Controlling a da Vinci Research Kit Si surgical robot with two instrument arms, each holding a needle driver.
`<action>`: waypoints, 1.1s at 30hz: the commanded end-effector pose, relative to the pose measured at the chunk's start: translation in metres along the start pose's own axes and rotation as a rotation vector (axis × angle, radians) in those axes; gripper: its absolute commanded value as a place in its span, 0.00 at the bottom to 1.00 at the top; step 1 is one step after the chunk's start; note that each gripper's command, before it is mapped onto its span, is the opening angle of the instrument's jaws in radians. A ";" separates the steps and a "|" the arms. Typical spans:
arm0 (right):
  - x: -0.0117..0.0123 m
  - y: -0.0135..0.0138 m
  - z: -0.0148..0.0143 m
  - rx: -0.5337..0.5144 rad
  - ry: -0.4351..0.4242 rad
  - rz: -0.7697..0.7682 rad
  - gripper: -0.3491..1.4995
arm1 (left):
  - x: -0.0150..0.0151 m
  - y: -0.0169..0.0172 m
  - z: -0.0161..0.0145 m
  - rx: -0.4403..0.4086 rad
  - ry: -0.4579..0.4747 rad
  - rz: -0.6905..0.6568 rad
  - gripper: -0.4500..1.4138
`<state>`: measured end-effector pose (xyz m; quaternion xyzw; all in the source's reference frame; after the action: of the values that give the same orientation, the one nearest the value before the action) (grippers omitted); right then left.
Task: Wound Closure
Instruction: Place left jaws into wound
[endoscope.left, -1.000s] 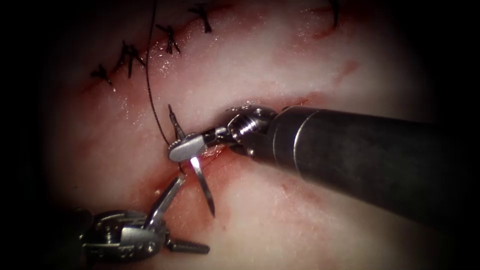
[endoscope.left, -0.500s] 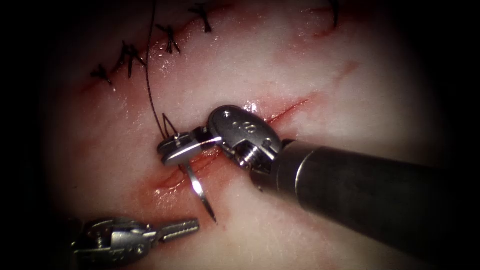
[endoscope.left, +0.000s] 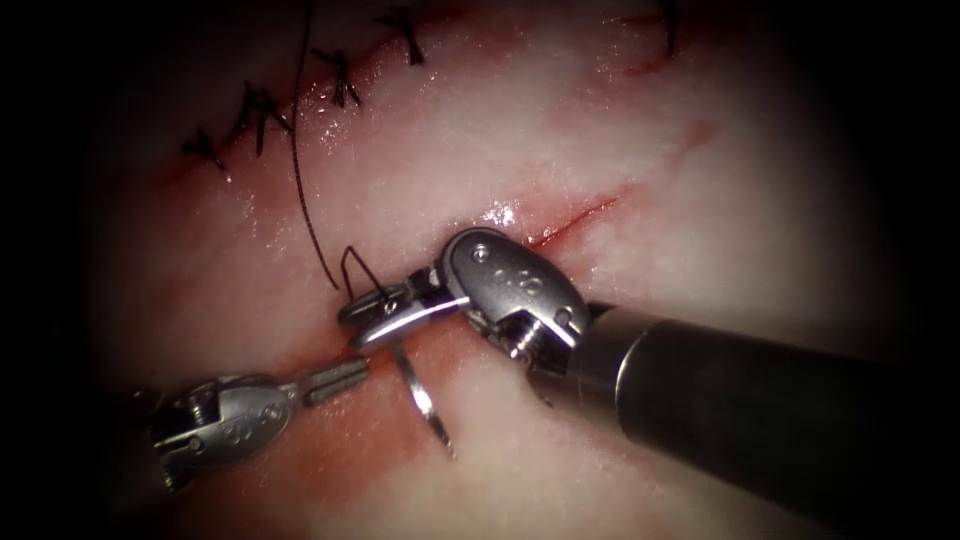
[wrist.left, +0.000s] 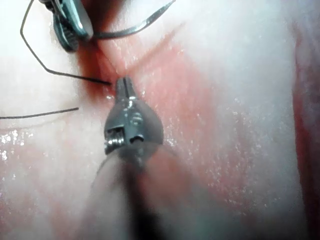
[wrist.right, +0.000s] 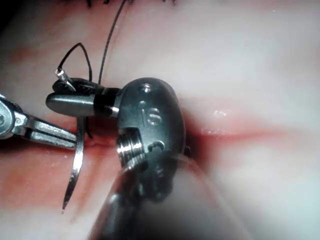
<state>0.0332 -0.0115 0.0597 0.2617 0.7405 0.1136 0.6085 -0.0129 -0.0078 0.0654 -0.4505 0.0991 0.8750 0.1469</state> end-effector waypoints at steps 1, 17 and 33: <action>-0.0003 0.0007 0.0006 -0.004 0.004 -0.005 0.00 | -0.0004 0.0001 0.0011 -0.008 -0.012 0.010 0.00; -0.0004 0.0018 0.0008 -0.045 0.011 -0.122 0.00 | -0.0034 -0.0020 0.0029 0.102 -0.184 0.026 0.00; -0.0001 0.0047 0.0018 -0.081 0.012 -0.251 0.00 | -0.0057 -0.0017 0.0039 -0.095 -0.387 0.057 0.00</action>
<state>0.0353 -0.0083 0.0612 0.1405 0.7655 0.0672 0.6243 -0.0117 -0.0066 0.0718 -0.2686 0.0302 0.9559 0.1151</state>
